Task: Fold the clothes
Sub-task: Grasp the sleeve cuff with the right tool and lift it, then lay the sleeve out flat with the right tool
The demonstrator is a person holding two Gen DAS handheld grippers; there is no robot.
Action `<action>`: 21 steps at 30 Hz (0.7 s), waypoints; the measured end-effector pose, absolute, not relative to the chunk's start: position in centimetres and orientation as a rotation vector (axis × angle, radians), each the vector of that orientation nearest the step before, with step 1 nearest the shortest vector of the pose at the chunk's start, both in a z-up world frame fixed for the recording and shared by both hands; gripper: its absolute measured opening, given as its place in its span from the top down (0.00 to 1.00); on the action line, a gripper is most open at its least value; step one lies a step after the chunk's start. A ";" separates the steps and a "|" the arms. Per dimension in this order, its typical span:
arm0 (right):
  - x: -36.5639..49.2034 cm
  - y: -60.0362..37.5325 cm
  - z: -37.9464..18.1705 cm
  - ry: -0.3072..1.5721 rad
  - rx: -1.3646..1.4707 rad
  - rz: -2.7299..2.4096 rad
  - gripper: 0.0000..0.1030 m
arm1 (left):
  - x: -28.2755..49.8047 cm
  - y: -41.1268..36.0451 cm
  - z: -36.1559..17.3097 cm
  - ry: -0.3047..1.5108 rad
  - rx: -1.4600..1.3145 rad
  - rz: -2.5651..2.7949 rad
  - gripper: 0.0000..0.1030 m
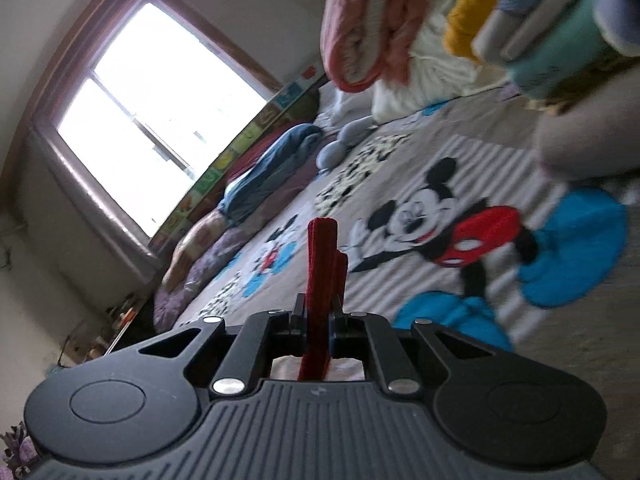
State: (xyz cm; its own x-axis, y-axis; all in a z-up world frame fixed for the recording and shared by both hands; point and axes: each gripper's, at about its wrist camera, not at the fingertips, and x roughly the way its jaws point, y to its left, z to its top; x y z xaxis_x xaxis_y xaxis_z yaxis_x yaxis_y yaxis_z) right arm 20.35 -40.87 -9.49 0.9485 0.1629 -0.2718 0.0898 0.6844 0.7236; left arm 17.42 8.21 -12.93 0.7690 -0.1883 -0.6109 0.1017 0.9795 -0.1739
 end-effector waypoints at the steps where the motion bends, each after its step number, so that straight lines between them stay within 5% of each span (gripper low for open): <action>1: 20.3 -41.2 -9.8 0.332 0.820 0.034 0.90 | 17.4 8.2 -12.9 0.676 -0.132 -0.158 0.01; 21: 22.3 -43.2 -14.7 0.545 0.655 -0.174 0.90 | 15.8 8.2 -13.1 0.645 -0.081 -0.186 0.01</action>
State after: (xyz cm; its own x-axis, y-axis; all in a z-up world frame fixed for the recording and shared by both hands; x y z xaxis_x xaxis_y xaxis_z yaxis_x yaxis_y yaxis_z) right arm 22.28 -43.19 -14.65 0.8465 0.0145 -0.5323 0.3206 0.7843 0.5311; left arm 15.76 8.25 -13.09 0.7829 -0.1976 -0.5900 0.1476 0.9801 -0.1324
